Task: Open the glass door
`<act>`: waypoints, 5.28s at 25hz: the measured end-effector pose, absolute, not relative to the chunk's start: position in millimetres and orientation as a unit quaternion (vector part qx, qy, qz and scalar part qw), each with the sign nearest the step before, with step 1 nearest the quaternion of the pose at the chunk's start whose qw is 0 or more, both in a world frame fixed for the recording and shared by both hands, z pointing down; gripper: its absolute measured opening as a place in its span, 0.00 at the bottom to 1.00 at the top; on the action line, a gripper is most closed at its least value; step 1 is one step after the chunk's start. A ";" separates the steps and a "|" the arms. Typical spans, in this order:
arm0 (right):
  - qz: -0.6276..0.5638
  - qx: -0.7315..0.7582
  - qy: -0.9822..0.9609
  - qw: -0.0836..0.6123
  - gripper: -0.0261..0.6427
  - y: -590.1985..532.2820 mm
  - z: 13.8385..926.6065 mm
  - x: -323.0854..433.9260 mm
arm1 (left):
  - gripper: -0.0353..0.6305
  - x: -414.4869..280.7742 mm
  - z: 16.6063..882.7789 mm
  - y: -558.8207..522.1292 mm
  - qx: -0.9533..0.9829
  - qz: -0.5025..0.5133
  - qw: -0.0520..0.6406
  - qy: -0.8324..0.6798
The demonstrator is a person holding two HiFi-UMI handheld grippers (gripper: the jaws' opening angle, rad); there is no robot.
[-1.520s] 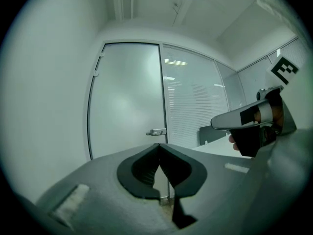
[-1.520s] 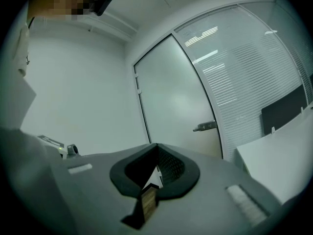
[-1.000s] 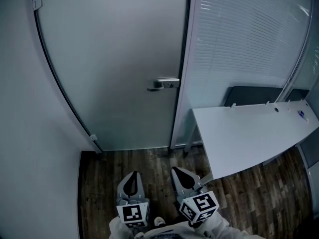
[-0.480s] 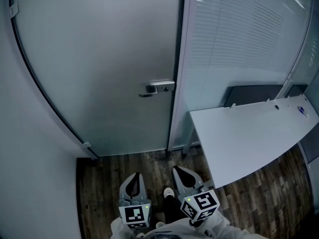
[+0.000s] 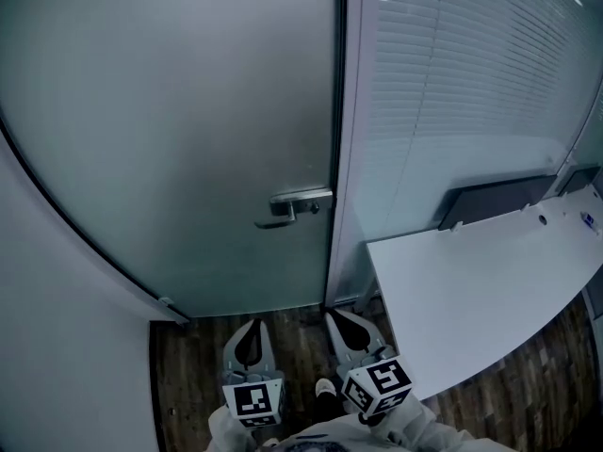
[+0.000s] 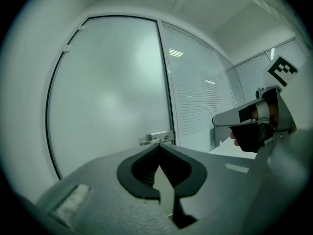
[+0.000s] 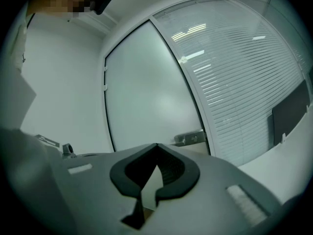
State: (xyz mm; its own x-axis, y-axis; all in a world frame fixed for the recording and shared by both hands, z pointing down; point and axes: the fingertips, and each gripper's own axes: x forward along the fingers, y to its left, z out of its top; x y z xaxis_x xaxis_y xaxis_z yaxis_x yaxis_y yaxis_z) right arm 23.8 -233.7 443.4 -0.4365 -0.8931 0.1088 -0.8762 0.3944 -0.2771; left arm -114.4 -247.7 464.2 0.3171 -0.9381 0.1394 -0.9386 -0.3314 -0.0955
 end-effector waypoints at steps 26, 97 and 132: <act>-0.180 -0.569 0.802 0.012 0.05 -333.5 465.1 47.4 | 0.35 -108.6 528.2 -420.7 0.766 0.338 -0.236 -0.494; -0.209 -0.546 0.811 0.012 0.05 -306.3 476.6 58.0 | 0.27 -109.5 587.2 -426.3 0.719 0.401 -0.215 -0.525; -0.166 -0.518 0.839 -0.027 0.05 100.9 487.2 -45.9 | 0.05 -194.1 522.4 76.1 0.797 0.142 0.046 -0.585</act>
State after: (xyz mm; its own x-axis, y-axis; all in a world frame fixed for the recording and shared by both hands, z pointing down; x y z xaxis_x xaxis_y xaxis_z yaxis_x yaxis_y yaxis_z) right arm -45.9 100.9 487.2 -0.4615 -0.8603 0.2165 -0.8779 0.4078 -0.2509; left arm -194.1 76.1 522.4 0.2741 -0.9198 0.2809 -0.9461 -0.3102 -0.0926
